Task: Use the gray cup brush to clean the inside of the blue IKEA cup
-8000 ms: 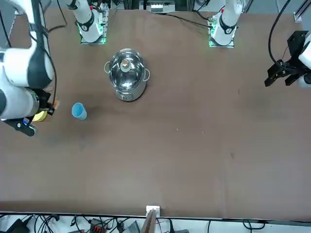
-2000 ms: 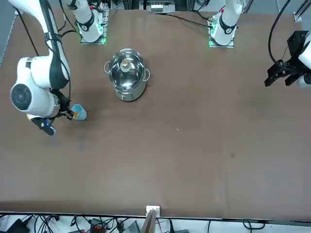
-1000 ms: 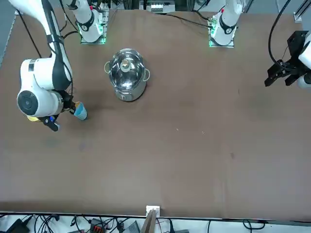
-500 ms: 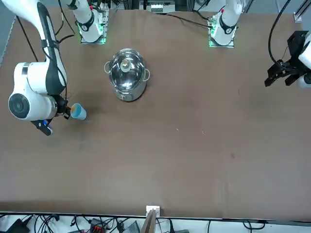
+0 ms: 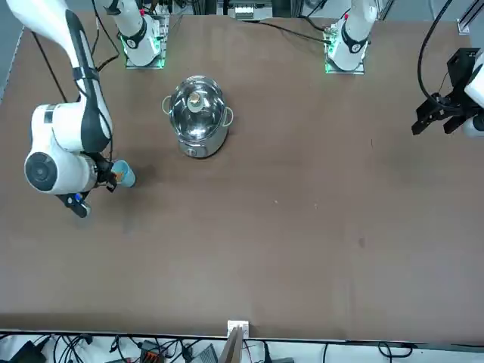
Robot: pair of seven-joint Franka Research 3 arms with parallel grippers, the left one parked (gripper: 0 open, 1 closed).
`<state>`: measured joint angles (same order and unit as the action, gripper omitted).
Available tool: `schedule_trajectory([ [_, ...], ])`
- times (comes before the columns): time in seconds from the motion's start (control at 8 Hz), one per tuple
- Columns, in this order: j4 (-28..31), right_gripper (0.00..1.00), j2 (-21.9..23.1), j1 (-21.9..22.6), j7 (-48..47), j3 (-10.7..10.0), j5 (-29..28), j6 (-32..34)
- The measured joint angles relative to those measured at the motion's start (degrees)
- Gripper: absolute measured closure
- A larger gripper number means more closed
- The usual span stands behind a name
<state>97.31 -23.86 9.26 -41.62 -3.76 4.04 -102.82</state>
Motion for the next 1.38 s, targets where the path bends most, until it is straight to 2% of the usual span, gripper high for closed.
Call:
schedule_trajectory([
  [0.25,0.0,0.97,-0.3,1.4,-0.9,0.0,-0.1,0.6],
  [0.75,-0.1,0.97,-0.5,1.1,-1.0,-0.9,0.0,5.5],
  [1.38,-2.1,0.97,-0.8,-1.9,-0.9,-1.2,0.3,5.9],
])
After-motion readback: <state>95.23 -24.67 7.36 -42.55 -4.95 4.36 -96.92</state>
